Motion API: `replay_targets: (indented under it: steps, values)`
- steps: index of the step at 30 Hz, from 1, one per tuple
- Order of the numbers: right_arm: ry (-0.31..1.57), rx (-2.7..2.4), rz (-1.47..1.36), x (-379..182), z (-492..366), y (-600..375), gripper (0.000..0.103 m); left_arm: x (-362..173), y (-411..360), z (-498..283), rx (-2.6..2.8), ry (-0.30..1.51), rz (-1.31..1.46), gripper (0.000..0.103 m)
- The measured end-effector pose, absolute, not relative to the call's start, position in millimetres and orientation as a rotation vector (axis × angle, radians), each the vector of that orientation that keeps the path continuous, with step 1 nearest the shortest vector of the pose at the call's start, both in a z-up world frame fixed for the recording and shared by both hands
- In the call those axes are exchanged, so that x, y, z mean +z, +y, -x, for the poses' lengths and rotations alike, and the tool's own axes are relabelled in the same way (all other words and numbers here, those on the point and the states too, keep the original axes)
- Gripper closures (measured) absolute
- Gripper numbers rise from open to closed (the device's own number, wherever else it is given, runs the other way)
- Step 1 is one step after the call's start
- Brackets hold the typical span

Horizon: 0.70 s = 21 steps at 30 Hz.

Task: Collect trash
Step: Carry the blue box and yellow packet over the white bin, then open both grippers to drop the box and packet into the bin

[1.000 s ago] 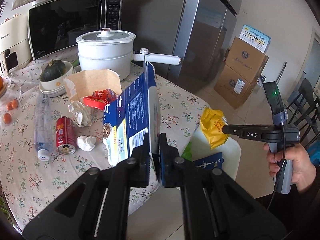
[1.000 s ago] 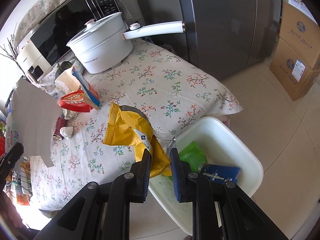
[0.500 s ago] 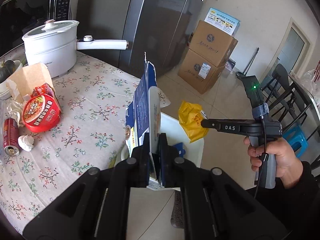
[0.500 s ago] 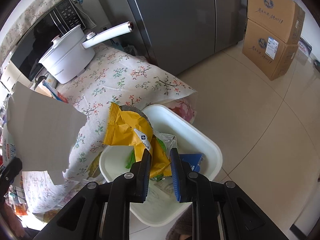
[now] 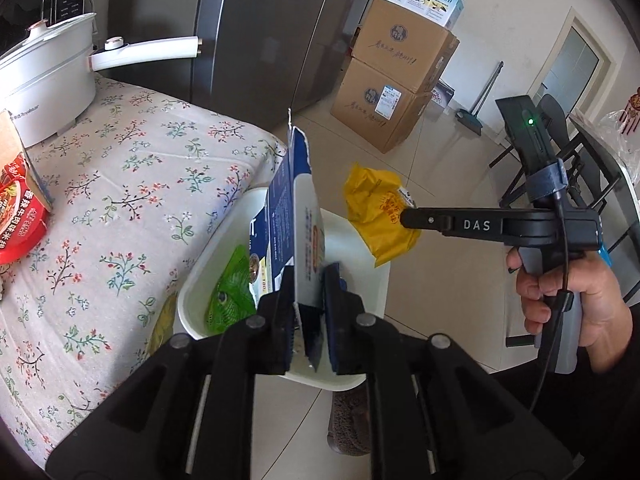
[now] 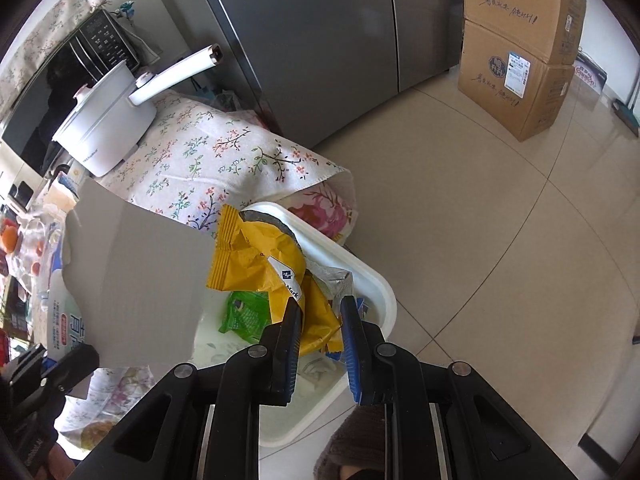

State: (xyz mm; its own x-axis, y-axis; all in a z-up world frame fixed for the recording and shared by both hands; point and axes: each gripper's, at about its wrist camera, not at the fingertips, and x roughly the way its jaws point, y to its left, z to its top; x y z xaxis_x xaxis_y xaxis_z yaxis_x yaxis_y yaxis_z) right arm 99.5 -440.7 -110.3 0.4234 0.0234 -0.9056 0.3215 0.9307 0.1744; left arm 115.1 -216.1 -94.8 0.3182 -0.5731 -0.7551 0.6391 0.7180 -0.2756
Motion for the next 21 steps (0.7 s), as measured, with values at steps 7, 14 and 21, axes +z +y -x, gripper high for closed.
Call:
replay_targets:
  steps: [7, 14, 21]
  values:
    - [1.145, -0.197, -0.338, -116, -100, -440, 0.082, -118, -215, -125, -0.634, 0.987, -0.247, 0.043]
    - [1.150, -0.190, -0.330, -116, -105, -434, 0.082, -117, -196, -130, -0.561, 0.973, -0.266, 0.025]
    - [1.157, -0.184, -0.337, -115, -110, -426, 0.074, -115, -186, -132, -0.515, 0.973, -0.288, 0.022]
